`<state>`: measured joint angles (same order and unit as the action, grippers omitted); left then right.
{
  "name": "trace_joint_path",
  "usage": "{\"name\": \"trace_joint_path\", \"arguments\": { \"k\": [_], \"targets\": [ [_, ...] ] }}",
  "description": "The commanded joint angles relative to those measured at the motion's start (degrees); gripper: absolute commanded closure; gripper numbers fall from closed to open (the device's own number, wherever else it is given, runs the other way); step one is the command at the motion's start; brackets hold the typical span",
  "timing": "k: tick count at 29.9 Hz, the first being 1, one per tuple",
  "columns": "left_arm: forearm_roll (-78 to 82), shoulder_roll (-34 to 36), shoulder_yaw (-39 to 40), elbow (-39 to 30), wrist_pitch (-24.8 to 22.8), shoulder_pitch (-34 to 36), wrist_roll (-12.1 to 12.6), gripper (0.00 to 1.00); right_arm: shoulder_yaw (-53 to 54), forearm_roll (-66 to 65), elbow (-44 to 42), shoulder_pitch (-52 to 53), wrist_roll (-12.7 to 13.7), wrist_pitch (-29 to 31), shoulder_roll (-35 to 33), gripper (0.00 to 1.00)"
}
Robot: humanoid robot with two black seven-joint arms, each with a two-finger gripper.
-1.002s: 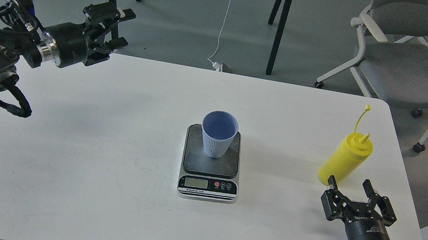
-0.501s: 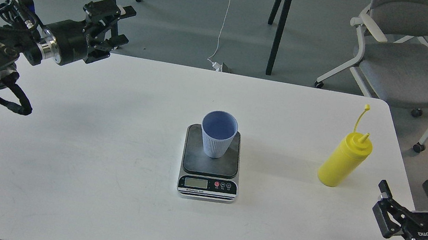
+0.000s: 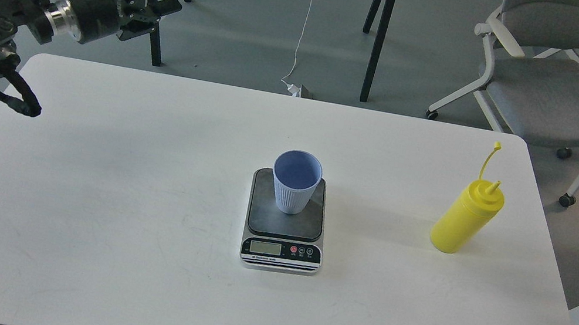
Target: Pour seasoning into cup on scale with both arms
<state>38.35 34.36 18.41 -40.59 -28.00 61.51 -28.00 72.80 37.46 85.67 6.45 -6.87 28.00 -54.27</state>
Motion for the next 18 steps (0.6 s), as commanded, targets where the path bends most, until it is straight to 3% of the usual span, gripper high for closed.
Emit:
{"name": "trace_joint_path", "arguments": {
  "k": [1,5,8,18],
  "targets": [
    [-0.38,0.18,0.4,-0.28,0.0,1.41,0.0,0.1,-11.42,-0.02,-6.03,12.76,-0.33,0.0,-1.19,0.03],
    [-2.23,-0.52,0.4,-0.19,0.0,2.2,0.0,0.1,-22.77,-0.1,-13.59,24.64,-0.6,0.0,-0.23,0.03],
    [-3.28,-1.66,0.49,-0.01,0.0,2.21,0.0,0.09,-27.44,-1.15,-18.95,29.75,-0.6,0.0,4.76,0.02],
    [-3.37,-1.05,1.63,0.6,0.0,0.89,0.0,0.07,-31.41,-9.24,-26.78,34.24,-0.69,0.0,14.1,0.01]
  ]
}}
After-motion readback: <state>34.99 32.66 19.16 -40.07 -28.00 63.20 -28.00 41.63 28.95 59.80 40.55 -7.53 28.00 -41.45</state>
